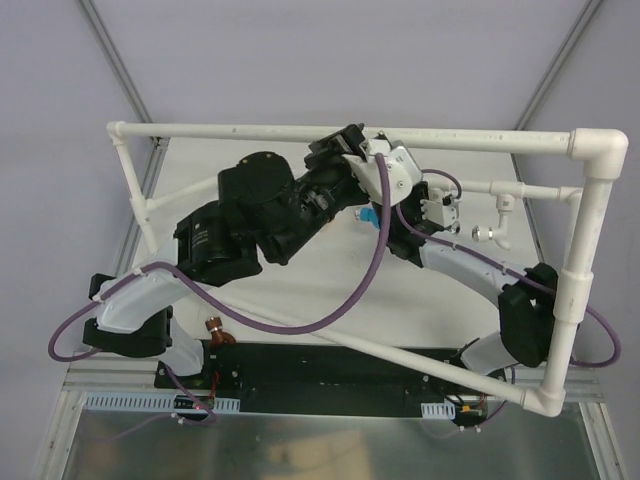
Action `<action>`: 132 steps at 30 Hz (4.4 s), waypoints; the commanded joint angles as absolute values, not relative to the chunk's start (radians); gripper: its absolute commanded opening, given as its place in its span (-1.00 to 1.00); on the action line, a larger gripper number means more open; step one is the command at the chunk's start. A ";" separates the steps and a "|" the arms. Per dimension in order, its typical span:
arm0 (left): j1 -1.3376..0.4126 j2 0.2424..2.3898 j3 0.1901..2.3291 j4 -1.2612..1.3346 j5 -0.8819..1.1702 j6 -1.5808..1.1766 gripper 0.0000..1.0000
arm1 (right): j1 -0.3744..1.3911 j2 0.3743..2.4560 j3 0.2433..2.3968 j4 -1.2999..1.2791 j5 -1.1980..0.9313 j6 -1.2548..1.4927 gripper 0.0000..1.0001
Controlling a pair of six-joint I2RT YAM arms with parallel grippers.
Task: Install the water faucets
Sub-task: Adjust the adaptor at the center of the board.
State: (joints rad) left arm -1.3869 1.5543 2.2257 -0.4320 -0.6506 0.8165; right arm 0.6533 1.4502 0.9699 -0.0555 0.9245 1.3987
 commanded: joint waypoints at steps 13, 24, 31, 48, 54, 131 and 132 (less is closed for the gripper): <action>-1.410 1.447 2.347 -0.186 -0.609 0.733 -1.00 | 0.655 1.603 0.891 0.584 1.019 0.990 0.26; -1.410 1.188 1.975 -0.262 -0.423 0.566 -0.76 | 0.653 1.601 0.887 0.586 1.045 0.936 0.27; -1.410 0.934 1.648 -0.423 -0.088 0.327 0.25 | 0.653 1.609 0.900 0.581 1.026 0.890 0.26; -1.634 1.080 1.255 -0.368 -0.103 0.307 0.98 | 0.649 1.623 0.905 0.572 0.994 0.862 0.26; -1.646 1.141 1.172 -0.252 -0.201 0.339 0.98 | 0.647 1.626 0.902 0.572 0.988 0.862 0.27; -1.628 1.396 1.746 -0.192 -0.624 0.235 -1.00 | 0.594 1.681 1.100 -0.153 1.143 1.756 0.32; -1.628 1.391 1.746 -0.192 -0.620 0.227 -1.00 | 0.589 1.701 1.117 -0.176 1.144 1.778 0.32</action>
State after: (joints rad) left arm -1.6409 1.5051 1.6417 -0.5171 -0.5877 0.5388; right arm 0.5987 1.6524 1.0378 -0.0986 1.0836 1.6203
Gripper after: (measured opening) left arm 0.373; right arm 0.663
